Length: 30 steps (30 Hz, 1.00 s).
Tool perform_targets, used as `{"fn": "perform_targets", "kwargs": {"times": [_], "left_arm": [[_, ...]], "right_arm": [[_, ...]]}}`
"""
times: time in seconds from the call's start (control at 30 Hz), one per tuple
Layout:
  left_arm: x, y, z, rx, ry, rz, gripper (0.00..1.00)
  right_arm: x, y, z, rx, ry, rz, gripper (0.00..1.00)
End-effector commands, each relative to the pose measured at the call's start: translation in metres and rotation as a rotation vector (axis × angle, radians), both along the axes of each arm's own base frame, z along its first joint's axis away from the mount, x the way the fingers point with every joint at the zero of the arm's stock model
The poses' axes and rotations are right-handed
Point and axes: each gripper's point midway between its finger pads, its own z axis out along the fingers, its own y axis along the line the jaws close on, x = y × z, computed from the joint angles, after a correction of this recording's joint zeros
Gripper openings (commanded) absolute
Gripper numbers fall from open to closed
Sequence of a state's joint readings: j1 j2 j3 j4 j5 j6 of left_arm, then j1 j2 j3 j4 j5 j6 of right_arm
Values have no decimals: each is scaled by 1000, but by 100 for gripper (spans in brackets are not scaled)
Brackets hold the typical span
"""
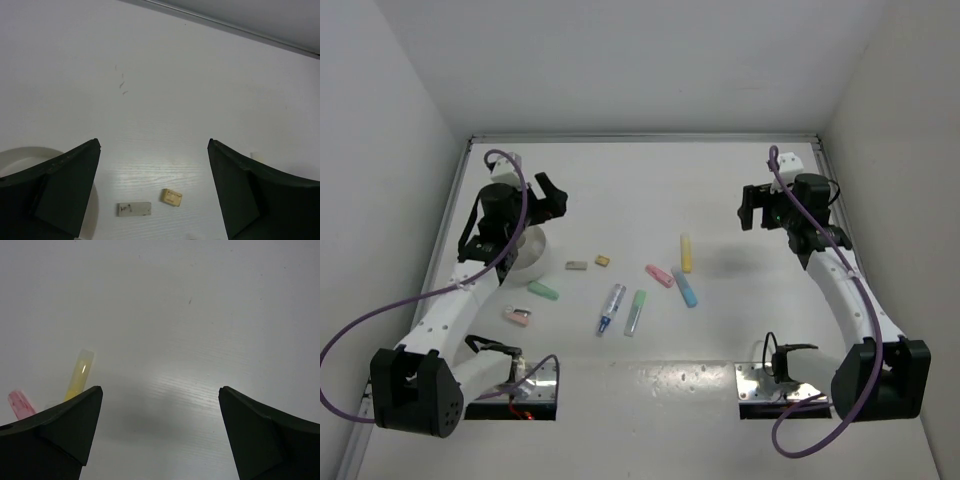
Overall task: Sort the stationery into containers
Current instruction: Grab a piece of stationery with the left arm
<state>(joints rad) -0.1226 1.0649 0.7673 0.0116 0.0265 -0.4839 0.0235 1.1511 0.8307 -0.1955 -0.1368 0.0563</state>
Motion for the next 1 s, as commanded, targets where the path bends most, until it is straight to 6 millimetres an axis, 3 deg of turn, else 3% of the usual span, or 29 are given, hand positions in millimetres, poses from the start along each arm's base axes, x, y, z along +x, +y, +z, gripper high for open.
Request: {"fn": "perform_targets", "kwargs": {"times": [0.0,0.17,0.2,0.23,0.27,0.3,0.33,0.37,0.4,0.43,0.47,0.5,0.53,0.57,0.6,0.63,0.67,0.73,0.77,0.8,0.83,0.87,0.9,0.97], "left_arm": [[5,-9,33,-20,-103,-47,93],[-5,-42,41,7,-141,-178,80],[-9,-55,41,19,-146,-232,57],[-10,-62,37,17,-134,-257,43],[-12,-66,36,27,-137,-274,25],[-13,-73,33,26,-127,-297,7],[-17,-84,35,24,-127,-329,0],[-21,-91,33,24,-118,-349,0],[-22,-93,29,34,-104,-334,0],[-29,-105,23,38,-93,-364,0],[-35,-109,23,19,-80,-366,0],[-40,-112,12,13,-42,-361,14],[-41,-110,7,12,-16,-325,45],[-47,-117,2,5,10,-329,98],[-54,-119,-7,4,55,-301,100],[-54,-116,-12,6,75,-281,100],[-61,-125,-21,20,107,-311,100],[-74,-131,-43,77,182,-360,99],[-81,-139,-48,107,201,-399,83],[-92,-136,-66,166,266,-426,70],[-94,-140,-64,183,286,-433,56],[-96,-139,-79,237,347,-419,27],[-100,-136,-89,268,398,-404,21],[-115,-130,-106,289,506,-365,19]], "right_arm": [[3,8,21,42,-72,28,100],[-4,16,11,23,-47,105,96],[-7,20,11,10,-57,149,73],[-7,22,11,0,-63,171,51],[-10,25,7,5,-55,196,10],[-13,25,7,-2,-50,201,0],[-13,25,7,9,-46,195,0],[-13,24,7,5,-46,187,0],[-9,21,12,4,-55,177,11],[-12,21,10,6,-33,177,85],[-11,21,6,7,-20,177,100],[-10,21,11,6,-31,177,100],[-11,20,8,-2,-21,183,100],[-13,20,3,-1,0,183,97],[-10,23,5,0,-5,200,26],[-11,23,4,1,11,200,25],[-11,23,2,3,35,200,0],[-12,23,-3,5,55,200,0],[-11,24,0,3,51,213,50],[-13,23,-10,-3,87,219,72],[-11,23,-9,-3,92,219,83],[-11,23,-10,-2,101,219,86],[-10,23,-10,-11,98,225,87],[-8,23,-10,-10,101,225,87]]}}
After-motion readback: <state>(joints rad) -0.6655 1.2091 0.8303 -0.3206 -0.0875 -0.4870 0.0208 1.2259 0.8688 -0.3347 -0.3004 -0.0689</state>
